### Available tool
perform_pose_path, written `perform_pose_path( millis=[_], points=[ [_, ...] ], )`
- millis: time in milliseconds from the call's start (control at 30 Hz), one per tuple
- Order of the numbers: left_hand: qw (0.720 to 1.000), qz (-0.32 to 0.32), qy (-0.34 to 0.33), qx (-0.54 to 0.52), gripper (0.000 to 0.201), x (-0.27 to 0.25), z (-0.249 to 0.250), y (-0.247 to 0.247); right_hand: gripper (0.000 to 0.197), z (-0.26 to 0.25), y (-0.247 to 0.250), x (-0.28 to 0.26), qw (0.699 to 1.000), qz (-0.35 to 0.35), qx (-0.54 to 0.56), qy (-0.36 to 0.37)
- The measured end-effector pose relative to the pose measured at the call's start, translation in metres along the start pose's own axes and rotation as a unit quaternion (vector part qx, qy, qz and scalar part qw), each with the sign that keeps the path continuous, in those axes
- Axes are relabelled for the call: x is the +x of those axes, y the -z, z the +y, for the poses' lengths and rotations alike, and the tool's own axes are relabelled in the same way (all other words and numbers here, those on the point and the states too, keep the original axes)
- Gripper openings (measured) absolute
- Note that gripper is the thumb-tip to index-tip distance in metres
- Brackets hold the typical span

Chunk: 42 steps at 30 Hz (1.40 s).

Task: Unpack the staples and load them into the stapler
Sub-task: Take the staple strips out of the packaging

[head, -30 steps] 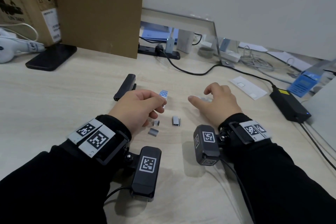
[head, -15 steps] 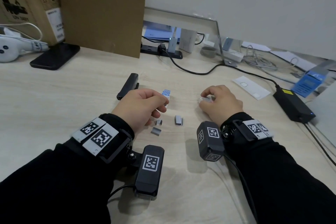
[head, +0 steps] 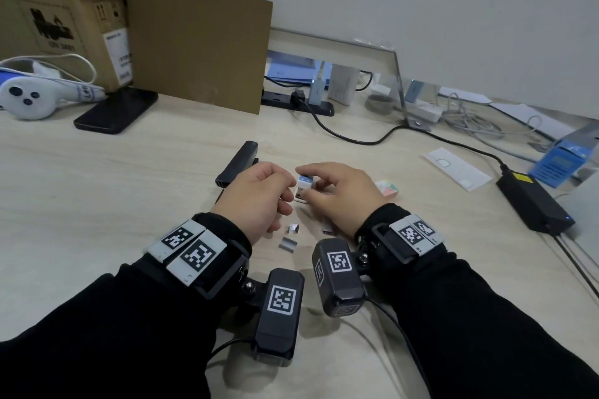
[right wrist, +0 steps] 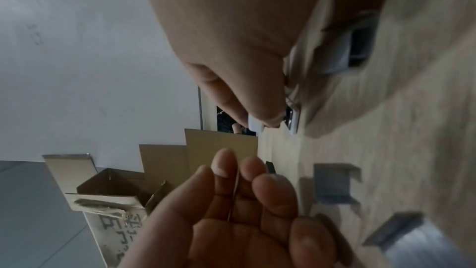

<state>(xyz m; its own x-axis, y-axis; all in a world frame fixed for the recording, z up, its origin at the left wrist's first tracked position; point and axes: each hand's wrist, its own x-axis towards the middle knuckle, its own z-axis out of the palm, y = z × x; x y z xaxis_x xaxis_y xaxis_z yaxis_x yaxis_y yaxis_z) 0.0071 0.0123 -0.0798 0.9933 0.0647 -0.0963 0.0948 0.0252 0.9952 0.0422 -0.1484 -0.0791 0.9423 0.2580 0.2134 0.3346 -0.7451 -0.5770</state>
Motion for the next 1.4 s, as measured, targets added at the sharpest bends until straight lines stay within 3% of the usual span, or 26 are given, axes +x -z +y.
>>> perform_pose_path(
  millis=[267,467,767,900,1000,1266,1400],
  points=[
    [0.999,0.003,0.002,-0.046,0.009,-0.002,0.001,0.001,0.029,-0.010,0.007,-0.022,0.974,0.094,0.208,0.010],
    [0.992,-0.079,-0.022,-0.091,0.021,-0.010,0.004,-0.001,0.031,-0.023,0.002,-0.040,0.966,0.087,0.234,0.063],
    [0.989,-0.078,-0.009,-0.127,0.026,-0.003,-0.001,0.001,0.022,-0.020,0.012,-0.042,0.957,0.113,0.255,0.083],
    [0.986,-0.105,0.018,-0.131,0.026,-0.007,0.000,-0.002,0.018,-0.016,0.018,-0.036,0.928,0.179,0.322,0.047],
    [0.980,-0.141,0.038,-0.132,0.026,-0.012,0.003,-0.005,0.023,-0.008,0.021,-0.033,0.930,0.206,0.303,0.009],
    [0.989,-0.109,0.060,-0.083,0.036,-0.010,0.003,-0.004,0.007,-0.010,0.021,-0.034,0.951,0.123,0.283,-0.020],
    [0.992,-0.068,0.059,-0.092,0.031,-0.011,0.005,-0.001,0.013,0.005,0.028,-0.033,0.990,0.041,0.122,-0.066]
  ],
)
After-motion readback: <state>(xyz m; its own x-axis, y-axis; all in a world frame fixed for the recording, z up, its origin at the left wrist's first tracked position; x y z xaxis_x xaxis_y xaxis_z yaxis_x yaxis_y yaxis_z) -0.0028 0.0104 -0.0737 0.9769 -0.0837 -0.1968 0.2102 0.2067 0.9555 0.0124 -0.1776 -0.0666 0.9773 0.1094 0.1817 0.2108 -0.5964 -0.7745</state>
